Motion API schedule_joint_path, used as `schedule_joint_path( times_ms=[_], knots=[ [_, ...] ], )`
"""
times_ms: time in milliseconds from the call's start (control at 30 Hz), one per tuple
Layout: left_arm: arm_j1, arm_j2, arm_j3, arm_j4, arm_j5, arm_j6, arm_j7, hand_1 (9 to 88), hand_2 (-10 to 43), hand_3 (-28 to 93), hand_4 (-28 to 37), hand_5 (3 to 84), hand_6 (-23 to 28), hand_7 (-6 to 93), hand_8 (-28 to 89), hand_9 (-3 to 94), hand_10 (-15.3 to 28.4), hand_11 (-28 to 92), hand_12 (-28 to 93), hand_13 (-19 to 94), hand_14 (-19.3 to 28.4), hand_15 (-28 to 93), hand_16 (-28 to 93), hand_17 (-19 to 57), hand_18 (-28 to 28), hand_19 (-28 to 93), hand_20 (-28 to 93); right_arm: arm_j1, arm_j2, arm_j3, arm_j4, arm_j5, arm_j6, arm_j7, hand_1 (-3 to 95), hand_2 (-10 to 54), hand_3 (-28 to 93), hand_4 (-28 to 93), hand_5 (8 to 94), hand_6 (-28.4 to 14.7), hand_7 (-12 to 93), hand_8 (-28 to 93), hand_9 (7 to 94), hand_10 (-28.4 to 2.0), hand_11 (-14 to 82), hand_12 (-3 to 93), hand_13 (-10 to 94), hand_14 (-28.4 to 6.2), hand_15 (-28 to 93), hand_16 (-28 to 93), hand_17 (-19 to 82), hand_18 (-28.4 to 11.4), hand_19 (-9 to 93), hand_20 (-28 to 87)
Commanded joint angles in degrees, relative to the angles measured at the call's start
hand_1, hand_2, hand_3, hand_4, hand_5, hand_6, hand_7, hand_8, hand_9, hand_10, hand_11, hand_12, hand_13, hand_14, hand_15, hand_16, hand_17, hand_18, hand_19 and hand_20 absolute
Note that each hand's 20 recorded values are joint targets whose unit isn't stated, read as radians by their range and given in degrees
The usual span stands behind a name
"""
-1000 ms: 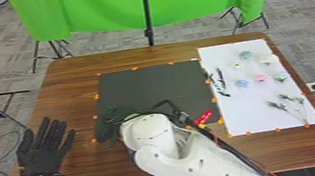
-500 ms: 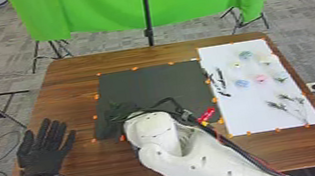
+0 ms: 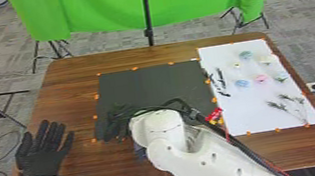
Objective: Arrange flowers
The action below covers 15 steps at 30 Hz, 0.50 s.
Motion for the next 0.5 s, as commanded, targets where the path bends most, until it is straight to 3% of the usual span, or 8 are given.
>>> schedule_joint_path(
  times_ms=[33, 233, 500],
  knots=[
    [1.3, -0.77, 0.14, 0.24, -0.24, 0.00, 0.03, 27.0, 18.2, 73, -28.3, 44.4, 6.2, 16.3, -10, 40.3, 14.6, 26, 11, 31, 14.1, 43, -8, -4.4, 13.9, 37, 15, -0.3, 1.0, -0.2, -1.8, -0.4, 2.8, 0.2, 20.3, 4.9, 69, -20, 40.5, -4.8, 9, -10, 27.6, -28.4, 7.2, 15.3, 20, -28.3, 50, 8, 17, -28.4, 72, 22],
    [1.5, -0.60, 0.27, 0.15, -0.40, -0.08, 0.19, 26.9, 18.1, 73, -28.3, 44.4, 6.3, 16.1, -10, 40.1, 14.7, 26, 11, 31, 14.1, 43, -8, -4.4, 13.9, 37, 15, -0.2, 1.3, -0.1, -2.8, 0.1, 4.1, 1.0, 20.6, 4.5, 69, -20, 40.5, -4.8, 9, -10, 27.3, -28.4, 6.9, 15.2, 21, -28.4, 50, 8, 18, -28.4, 72, 22],
    [2.5, -1.74, -0.53, -0.41, -0.07, -0.57, 0.16, 26.9, 17.9, 73, -28.3, 44.2, 6.4, 16.1, -10, 39.6, 14.5, 27, 11, 31, 14.0, 43, -8, -4.4, 13.9, 37, 15, -2.1, 4.9, 5.7, -8.9, 4.8, 8.5, 2.7, 20.7, 4.5, 68, -20, 40.8, -5.4, 9, -10, 27.6, -28.4, 6.9, 14.9, 21, -28.4, 50, 8, 18, -28.4, 72, 22]
  ],
)
